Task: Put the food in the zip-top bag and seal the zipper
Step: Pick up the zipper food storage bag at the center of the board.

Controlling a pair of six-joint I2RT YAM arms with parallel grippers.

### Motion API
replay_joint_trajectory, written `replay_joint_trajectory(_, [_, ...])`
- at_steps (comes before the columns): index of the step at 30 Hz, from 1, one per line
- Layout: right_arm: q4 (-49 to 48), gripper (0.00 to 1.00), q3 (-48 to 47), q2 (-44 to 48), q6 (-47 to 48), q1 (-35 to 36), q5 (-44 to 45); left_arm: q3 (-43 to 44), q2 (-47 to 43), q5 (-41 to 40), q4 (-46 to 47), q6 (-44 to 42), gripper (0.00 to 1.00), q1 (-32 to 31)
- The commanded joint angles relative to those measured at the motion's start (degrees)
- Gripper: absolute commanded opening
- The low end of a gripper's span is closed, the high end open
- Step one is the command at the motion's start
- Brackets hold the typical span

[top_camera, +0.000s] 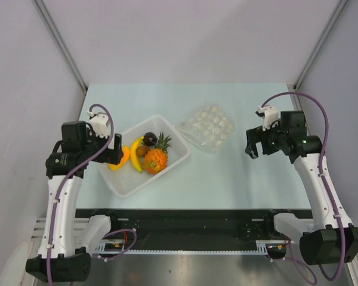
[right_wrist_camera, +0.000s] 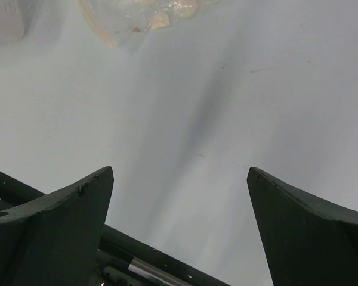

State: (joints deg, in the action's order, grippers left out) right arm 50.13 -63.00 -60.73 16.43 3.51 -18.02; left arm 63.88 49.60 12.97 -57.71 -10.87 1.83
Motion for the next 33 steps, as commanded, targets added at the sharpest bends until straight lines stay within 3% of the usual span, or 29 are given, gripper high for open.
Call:
replay_joint_trajectory(1, [-4.8, 0.99, -0.3, -1.8, 0.9, 3.5, 2.8, 3.3, 2.1, -2.1, 0.3, 3.3, 1.00, -0.2])
replay_joint_trajectory(14, [-12.5, 0.98, -5.6, -18.4, 4.2, 16.5, 5.8, 4.3, 5.7, -5.8, 2.1, 12.9, 1.00, -0.2])
replay_joint_trajectory(26, [-16.8, 0.68, -18.5, -39.5, 6.3, 24.7, 10.1, 1.4, 5.5, -5.6, 5.9, 12.5, 1.00, -0.2])
replay_joint_trajectory(33, [-17.7, 0.66, -27.1, -48.5, 8.1, 28.6, 12.0, 0.2, 5.9, -5.0, 6.9, 12.5, 1.00, -0.2])
